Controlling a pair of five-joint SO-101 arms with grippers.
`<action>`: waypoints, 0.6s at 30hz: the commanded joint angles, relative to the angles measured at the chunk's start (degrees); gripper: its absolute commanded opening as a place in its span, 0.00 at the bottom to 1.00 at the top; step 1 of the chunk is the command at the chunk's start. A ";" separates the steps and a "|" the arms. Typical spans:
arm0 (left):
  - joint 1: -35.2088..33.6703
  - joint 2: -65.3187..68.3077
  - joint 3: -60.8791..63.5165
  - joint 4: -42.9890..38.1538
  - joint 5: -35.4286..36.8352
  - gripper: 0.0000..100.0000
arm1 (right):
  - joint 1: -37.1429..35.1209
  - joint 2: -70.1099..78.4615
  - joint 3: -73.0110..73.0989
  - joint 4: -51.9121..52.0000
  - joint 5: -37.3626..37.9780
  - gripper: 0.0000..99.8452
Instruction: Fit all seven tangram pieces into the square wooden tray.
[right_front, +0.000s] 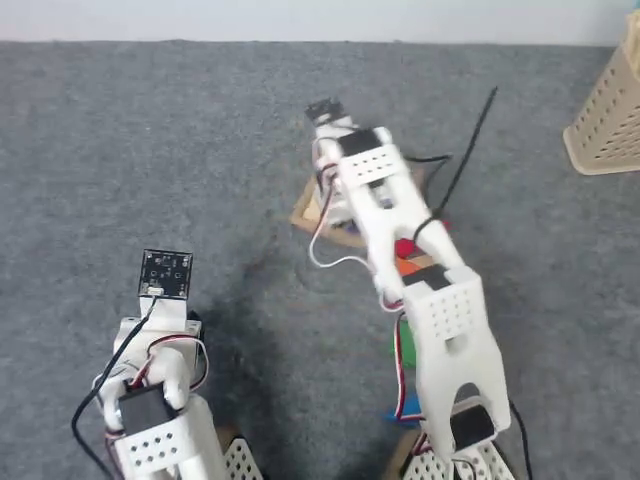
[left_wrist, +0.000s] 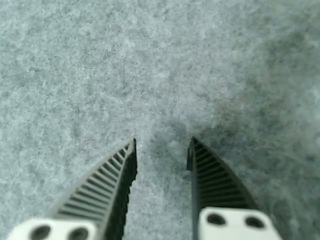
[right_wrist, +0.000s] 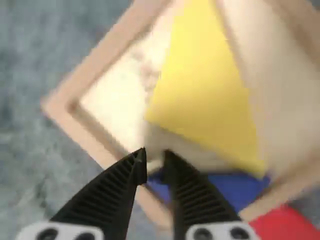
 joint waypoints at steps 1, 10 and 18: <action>-0.09 -0.88 -0.75 0.09 0.26 0.16 | -5.67 -2.95 -1.93 6.46 -1.32 0.01; -0.18 -0.88 -0.75 0.09 0.26 0.16 | -12.00 -7.60 3.16 11.21 -3.43 0.01; -0.18 -0.88 -0.75 0.09 0.26 0.16 | -13.05 -31.60 31.38 -8.48 -0.18 0.01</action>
